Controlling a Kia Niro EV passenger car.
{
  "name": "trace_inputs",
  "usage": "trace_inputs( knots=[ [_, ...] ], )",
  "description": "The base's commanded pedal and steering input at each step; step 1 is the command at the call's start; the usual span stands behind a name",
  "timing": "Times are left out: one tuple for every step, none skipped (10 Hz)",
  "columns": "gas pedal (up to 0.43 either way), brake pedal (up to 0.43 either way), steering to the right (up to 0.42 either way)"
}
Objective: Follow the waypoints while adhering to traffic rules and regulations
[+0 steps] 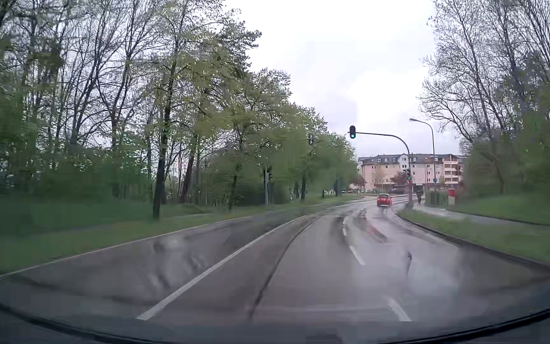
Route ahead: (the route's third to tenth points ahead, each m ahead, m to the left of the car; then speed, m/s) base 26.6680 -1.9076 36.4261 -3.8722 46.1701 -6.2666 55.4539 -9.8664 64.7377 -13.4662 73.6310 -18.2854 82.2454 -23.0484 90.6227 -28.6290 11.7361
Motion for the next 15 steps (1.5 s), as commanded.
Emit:
trace_inputs(
  knots=[
    [0.067,0.000,0.030],
    [0.067,0.000,0.031],
    [0.067,0.000,0.031],
    [0.067,0.000,0.031],
    [0.067,0.000,0.031],
    [0.067,0.000,0.031],
    [0.067,0.000,0.031],
    [0.067,0.000,0.031],
    [0.067,0.000,0.030],
    [0.067,0.000,0.029],
    [0.059,0.000,0.029],
    [0.059,0.000,0.029],
    [0.059,0.000,0.029],
    [0.059,0.000,0.029],
    [0.059,0.000,0.029]
  ],
)
